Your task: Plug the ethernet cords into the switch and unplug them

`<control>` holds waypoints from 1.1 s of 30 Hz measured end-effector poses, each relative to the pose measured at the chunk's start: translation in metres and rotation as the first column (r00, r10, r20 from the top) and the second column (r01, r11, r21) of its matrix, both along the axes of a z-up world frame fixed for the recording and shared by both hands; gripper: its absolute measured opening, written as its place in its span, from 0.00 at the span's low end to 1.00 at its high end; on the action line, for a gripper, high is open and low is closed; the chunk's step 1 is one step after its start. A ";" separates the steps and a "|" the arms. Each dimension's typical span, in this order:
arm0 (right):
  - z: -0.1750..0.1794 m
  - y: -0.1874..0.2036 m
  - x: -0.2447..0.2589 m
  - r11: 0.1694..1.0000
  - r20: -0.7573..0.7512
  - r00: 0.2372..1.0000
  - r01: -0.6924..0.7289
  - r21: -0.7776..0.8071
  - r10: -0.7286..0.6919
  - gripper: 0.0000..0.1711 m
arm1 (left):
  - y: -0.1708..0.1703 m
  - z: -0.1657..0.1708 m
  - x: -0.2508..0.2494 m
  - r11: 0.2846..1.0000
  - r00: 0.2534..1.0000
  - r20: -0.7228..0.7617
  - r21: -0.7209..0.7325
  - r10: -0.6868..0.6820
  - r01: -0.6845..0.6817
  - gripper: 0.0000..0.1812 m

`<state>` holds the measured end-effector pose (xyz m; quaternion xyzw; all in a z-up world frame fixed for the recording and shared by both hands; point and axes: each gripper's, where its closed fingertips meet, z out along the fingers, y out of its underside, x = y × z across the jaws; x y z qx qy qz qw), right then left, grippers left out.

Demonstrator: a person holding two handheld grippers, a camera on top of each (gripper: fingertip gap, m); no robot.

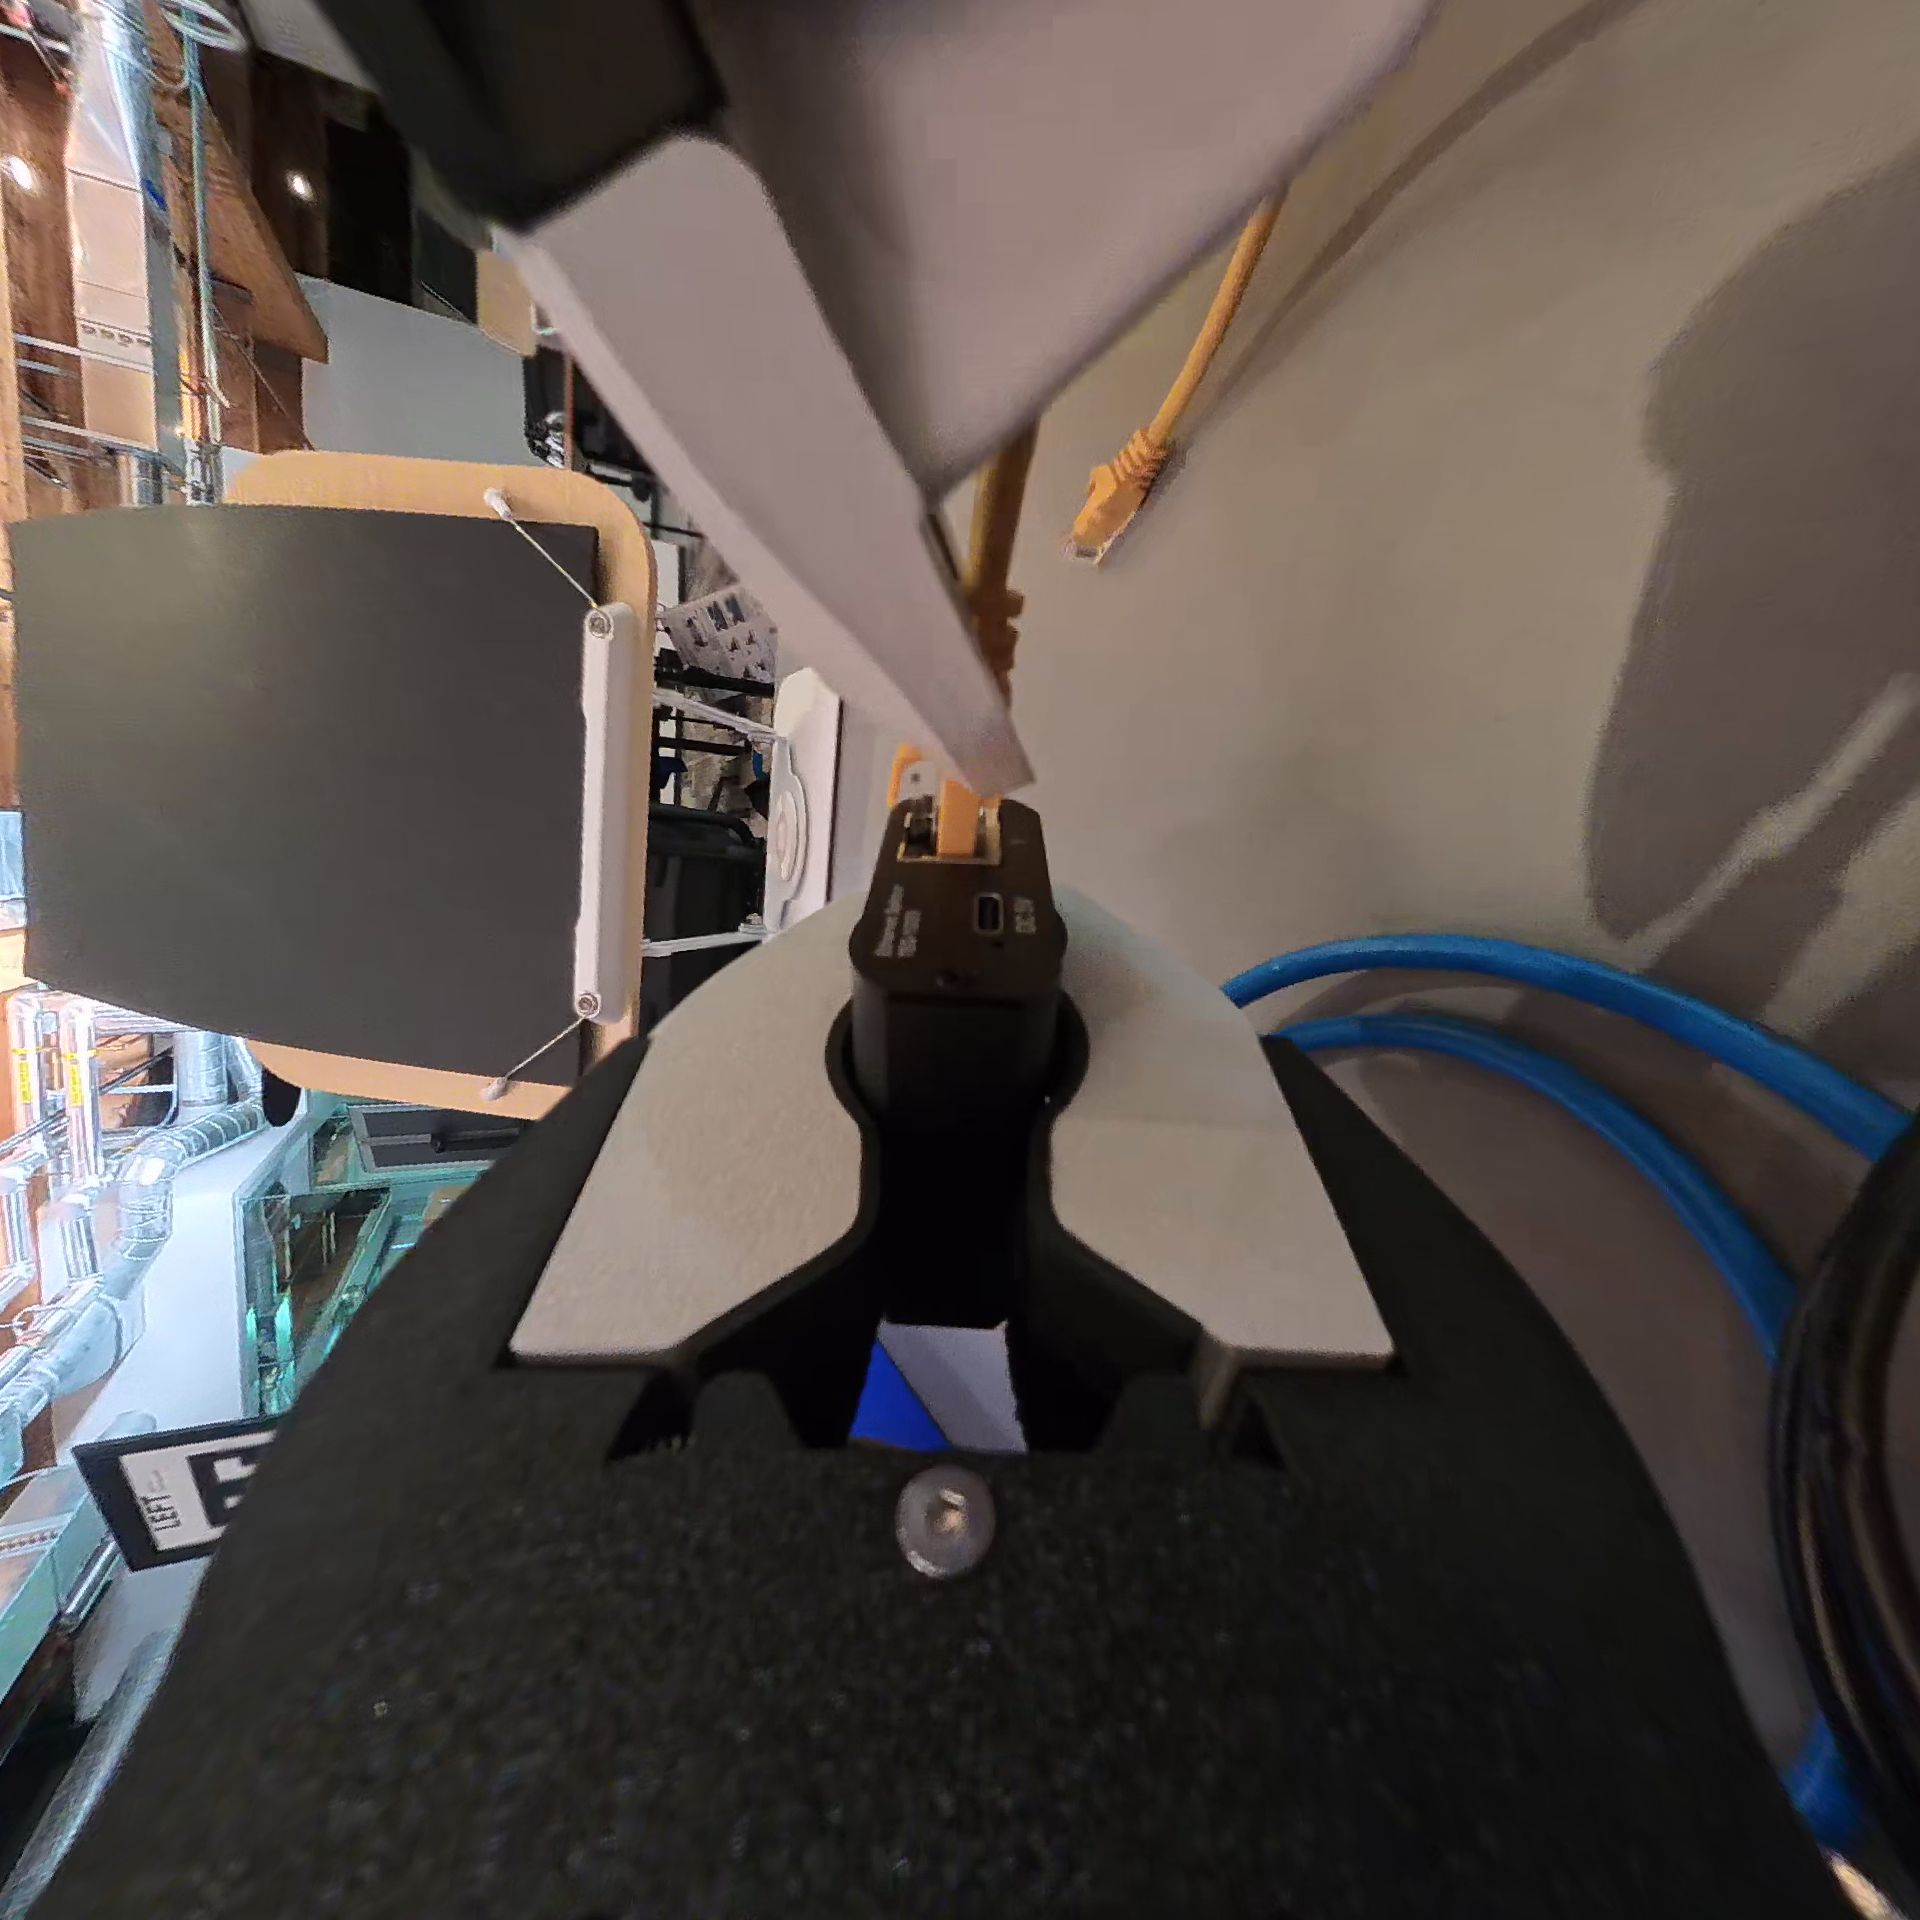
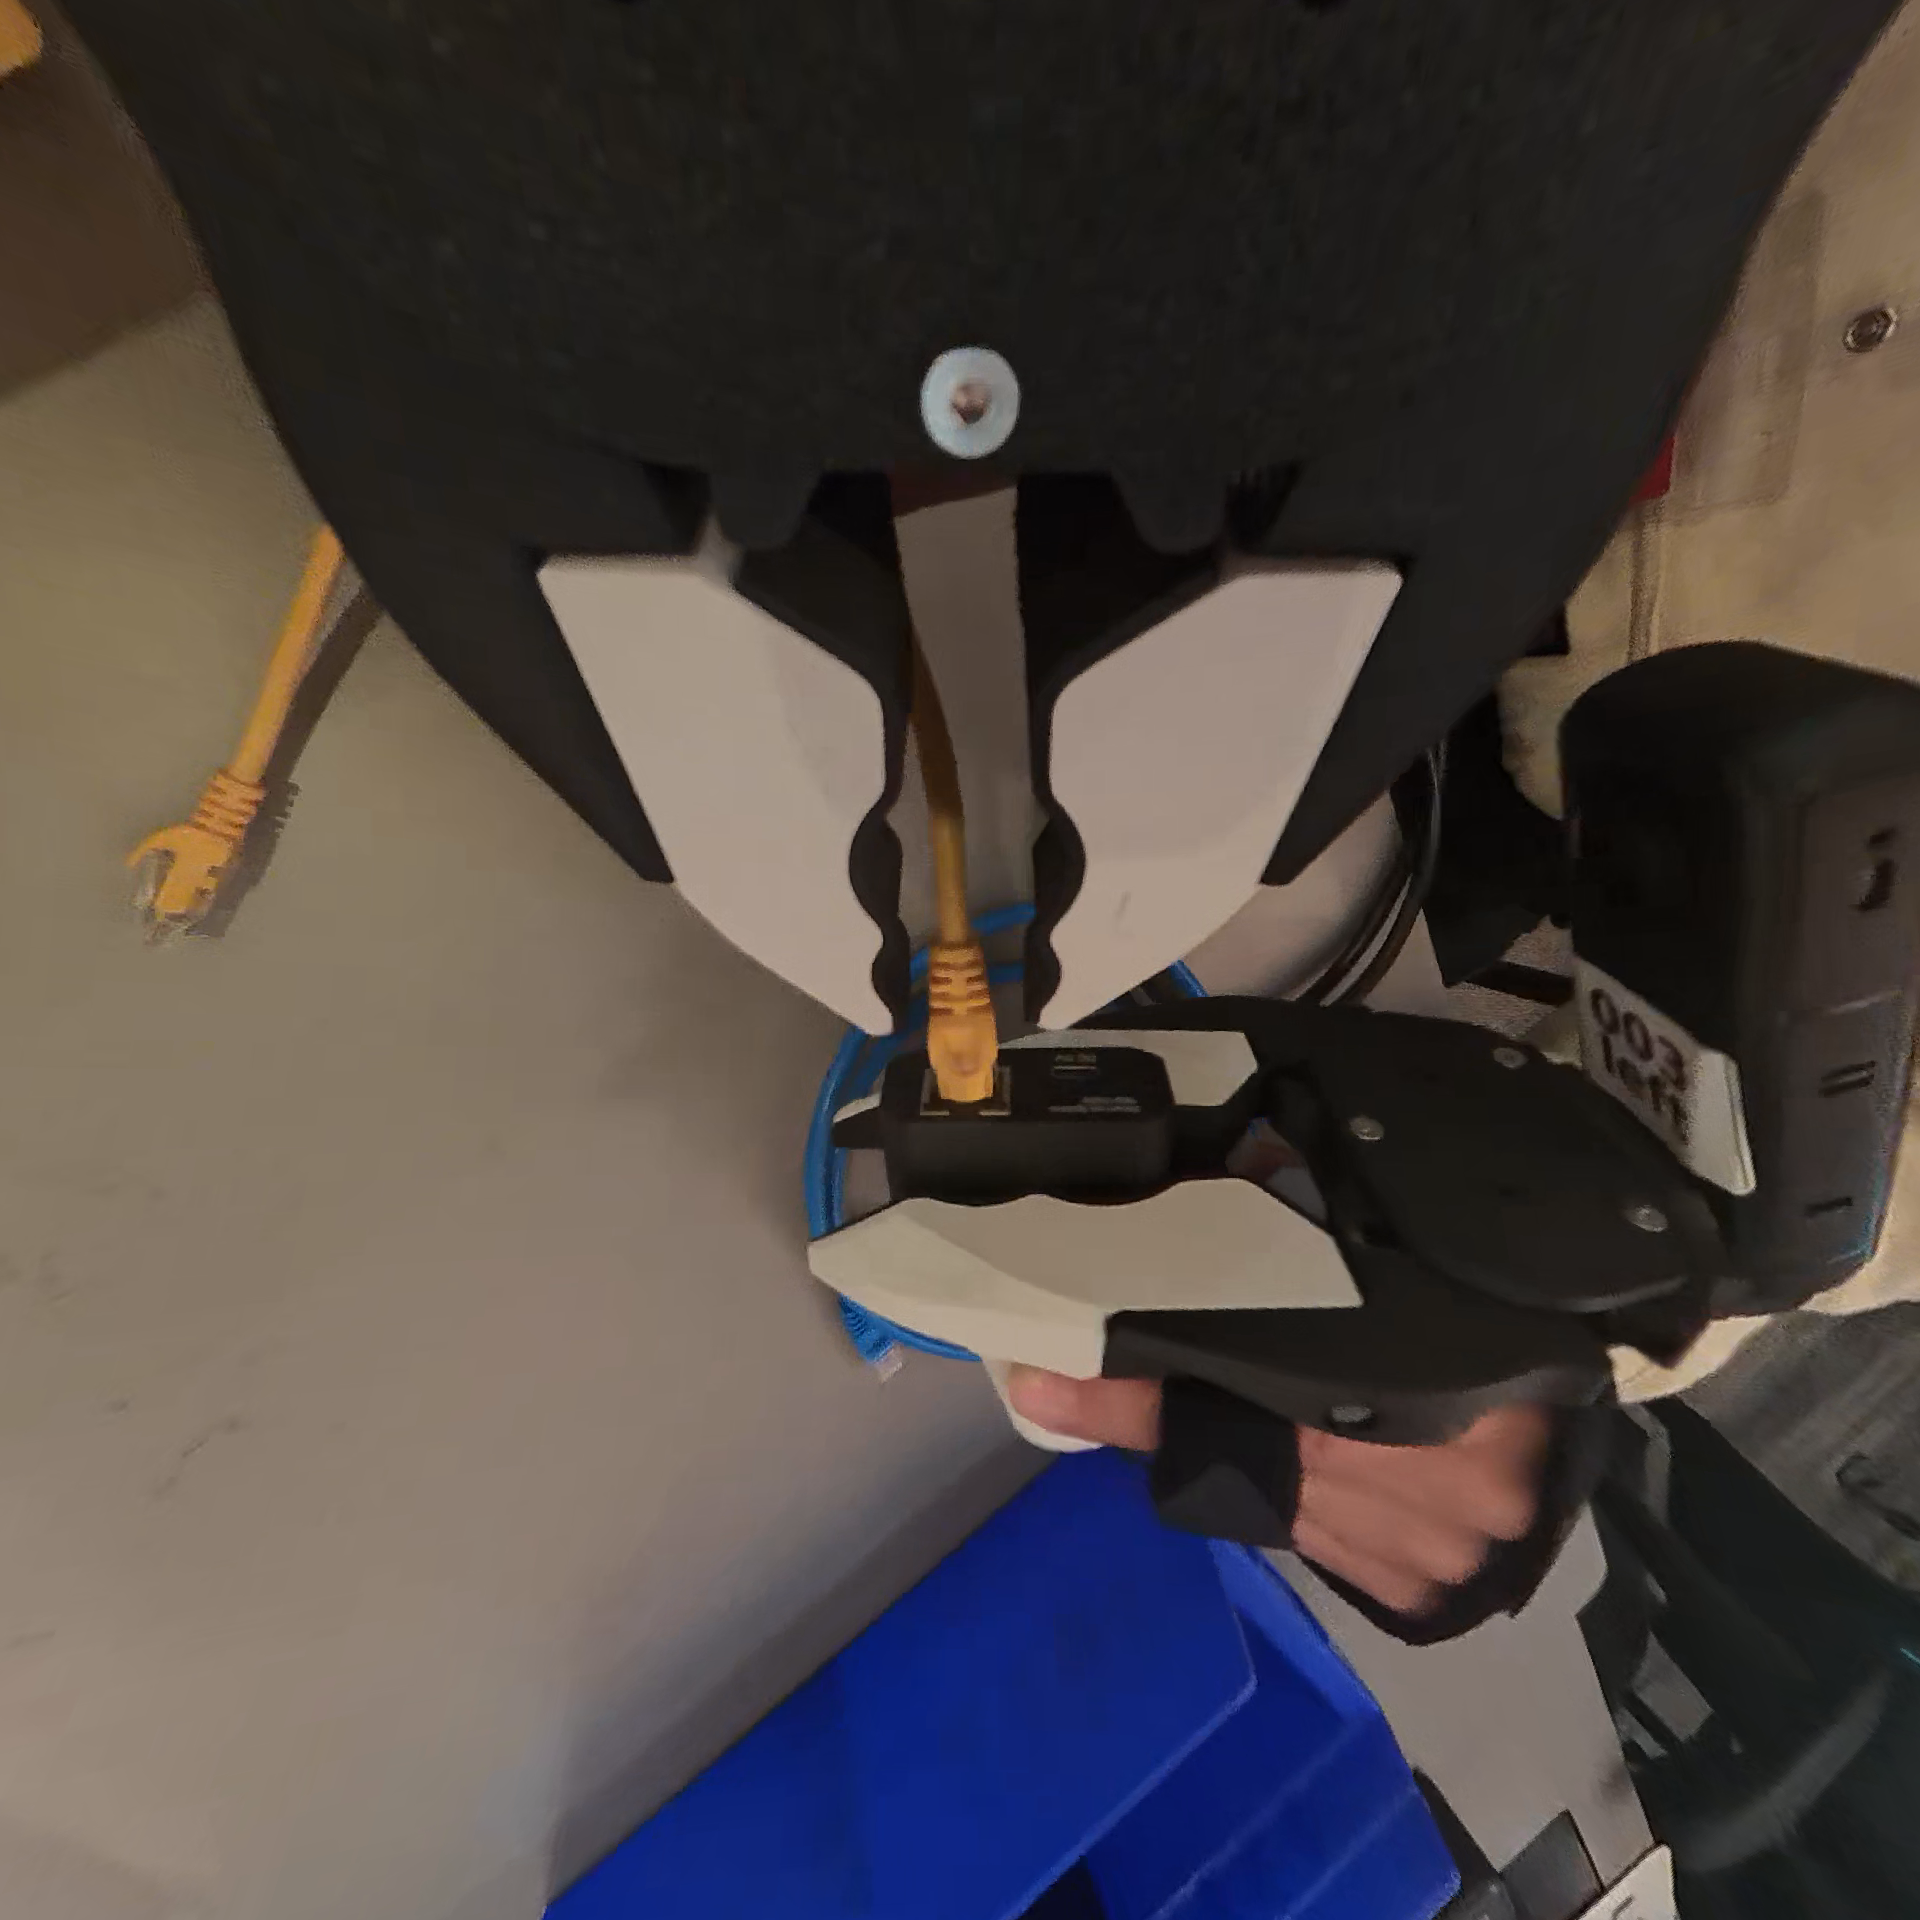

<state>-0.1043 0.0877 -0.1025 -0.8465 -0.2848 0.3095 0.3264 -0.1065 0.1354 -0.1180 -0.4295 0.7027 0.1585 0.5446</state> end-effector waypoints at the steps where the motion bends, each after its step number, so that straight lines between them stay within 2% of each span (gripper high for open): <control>1: -0.002 0.001 0.000 1.000 -0.012 1.000 0.013 -0.008 -0.013 0.10 | -0.001 0.000 0.001 1.000 1.000 -0.003 -0.005 -0.003 0.003 0.14; 3: -0.001 0.002 -0.002 0.999 -0.059 0.998 0.028 -0.020 -0.029 0.07 | -0.001 -0.001 0.001 1.000 1.000 -0.011 0.007 0.000 0.000 0.14; 12: -0.002 0.001 -0.001 0.995 -0.093 0.991 0.102 0.013 -0.100 0.07 | 0.003 -0.007 0.002 0.998 1.000 -0.018 -0.062 0.008 -0.009 0.15; 13: -0.005 0.001 0.004 0.993 -0.070 0.990 0.121 0.003 -0.121 0.07 | 0.011 -0.010 -0.005 0.996 0.997 -0.048 -0.049 0.065 -0.068 0.14; 14: -0.009 0.002 0.019 0.987 -0.021 0.987 0.159 0.018 -0.159 0.07 | 0.033 -0.014 -0.023 0.987 0.981 -0.104 0.007 0.163 -0.163 0.14; 15: -0.007 0.002 0.037 0.978 -0.036 0.978 0.206 0.020 -0.205 0.07 | 0.054 -0.015 -0.046 0.972 0.964 -0.127 0.031 0.234 -0.232 0.15; 17: -0.003 -0.008 0.061 0.972 -0.117 0.965 0.233 -0.022 -0.234 0.07 | 0.071 -0.002 -0.073 0.969 0.966 -0.082 0.018 0.245 -0.245 0.14; 19: -0.003 -0.016 0.071 0.973 -0.137 0.963 0.231 -0.019 -0.232 0.07 | 0.067 0.015 -0.072 0.972 0.972 -0.027 0.004 0.233 -0.233 0.14; 23: 0.004 -0.027 0.060 0.985 -0.150 0.975 0.167 0.030 -0.161 0.07 | 0.055 0.031 -0.053 0.977 0.976 0.048 -0.035 0.211 -0.209 0.16; 27: -0.004 -0.029 0.039 0.989 -0.024 0.997 0.072 0.127 -0.069 0.07 | 0.046 0.036 -0.041 0.983 0.979 0.097 -0.073 0.177 -0.170 0.14; 30: -0.028 -0.017 0.031 0.986 0.121 0.991 0.042 0.161 -0.062 0.08 | 0.038 0.037 -0.034 0.987 0.982 0.124 -0.095 0.139 -0.127 0.14; 33: -0.040 -0.005 0.023 0.992 0.104 0.992 0.060 0.107 -0.071 0.16 | 0.030 0.036 -0.028 0.990 0.985 0.141 -0.109 0.104 -0.089 0.14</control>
